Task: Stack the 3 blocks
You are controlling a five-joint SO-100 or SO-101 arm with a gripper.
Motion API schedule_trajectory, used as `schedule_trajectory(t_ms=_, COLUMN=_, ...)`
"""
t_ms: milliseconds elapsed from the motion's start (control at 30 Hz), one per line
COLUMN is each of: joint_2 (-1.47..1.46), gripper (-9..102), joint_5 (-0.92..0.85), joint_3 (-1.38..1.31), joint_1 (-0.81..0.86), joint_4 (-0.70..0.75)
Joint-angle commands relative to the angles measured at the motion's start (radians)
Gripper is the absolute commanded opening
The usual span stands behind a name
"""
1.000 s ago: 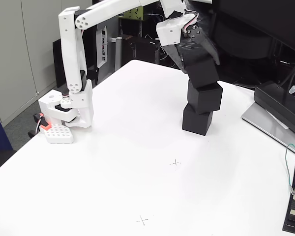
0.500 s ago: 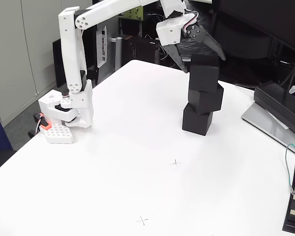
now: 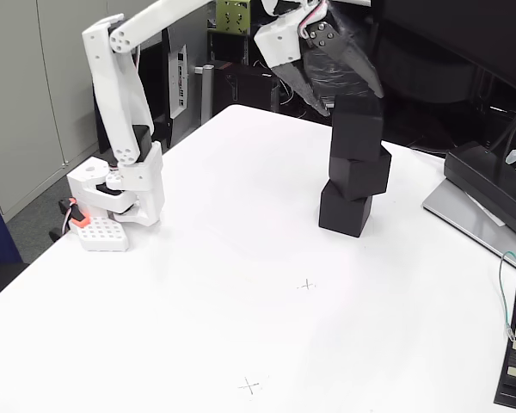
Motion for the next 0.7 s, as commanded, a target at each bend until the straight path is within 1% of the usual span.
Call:
schedule_trajectory(t_ms=0, joint_2=0.074, gripper=16, joint_5=-0.008, joint_3=-0.02, joint_1=0.049, joint_4=-0.002)
schedule_trajectory(t_ms=133, joint_2=0.114, gripper=4, joint_5=-0.008, joint_3=-0.02, joint_1=0.101, joint_4=-0.002)
schedule_trajectory(t_ms=233, joint_2=0.135, gripper=-1, joint_5=-0.006, joint_3=-0.02, joint_1=0.138, joint_4=-0.002)
schedule_trajectory(t_ms=433, joint_2=0.192, gripper=-1, joint_5=-0.006, joint_3=-0.02, joint_1=0.206, joint_4=-0.002)
schedule_trajectory(t_ms=667, joint_2=0.333, gripper=-1, joint_5=-0.006, joint_3=-0.018, joint_1=0.336, joint_4=-0.002)
